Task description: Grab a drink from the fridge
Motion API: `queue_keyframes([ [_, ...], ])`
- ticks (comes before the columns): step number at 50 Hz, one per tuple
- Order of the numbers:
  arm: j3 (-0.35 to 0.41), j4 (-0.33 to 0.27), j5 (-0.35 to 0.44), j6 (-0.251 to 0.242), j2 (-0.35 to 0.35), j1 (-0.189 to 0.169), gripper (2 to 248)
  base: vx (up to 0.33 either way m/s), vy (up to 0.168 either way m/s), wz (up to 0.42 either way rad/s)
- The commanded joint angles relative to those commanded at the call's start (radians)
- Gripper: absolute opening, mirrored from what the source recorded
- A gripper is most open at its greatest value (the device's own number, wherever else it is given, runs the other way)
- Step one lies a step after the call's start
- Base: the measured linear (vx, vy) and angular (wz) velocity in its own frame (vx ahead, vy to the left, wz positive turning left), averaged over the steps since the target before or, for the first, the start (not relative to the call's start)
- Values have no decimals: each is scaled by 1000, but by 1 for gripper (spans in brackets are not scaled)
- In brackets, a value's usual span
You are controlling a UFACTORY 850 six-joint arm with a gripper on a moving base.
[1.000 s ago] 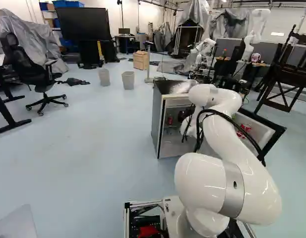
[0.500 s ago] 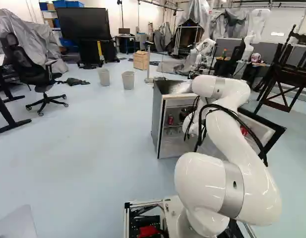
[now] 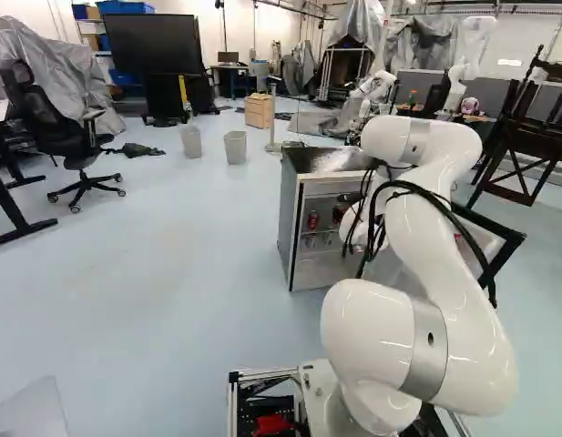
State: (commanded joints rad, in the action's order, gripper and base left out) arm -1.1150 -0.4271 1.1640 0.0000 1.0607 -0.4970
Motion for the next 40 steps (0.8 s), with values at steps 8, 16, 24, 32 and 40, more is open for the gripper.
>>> queue_keyframes([
  [8, 68, 0, 0, 0, -54, 0, 94, 0, 0, 0],
  [16, 134, 0, 0, 0, -108, 2, 94, 0, 0, 0],
  [24, 198, 0, 0, 0, -161, 4, 94, 0, 0, 0],
  [32, 260, 0, 0, 0, -215, 7, 94, 0, 0, 0],
  [40, 320, 0, 0, 0, -268, 9, 94, 0, 0, 0],
])
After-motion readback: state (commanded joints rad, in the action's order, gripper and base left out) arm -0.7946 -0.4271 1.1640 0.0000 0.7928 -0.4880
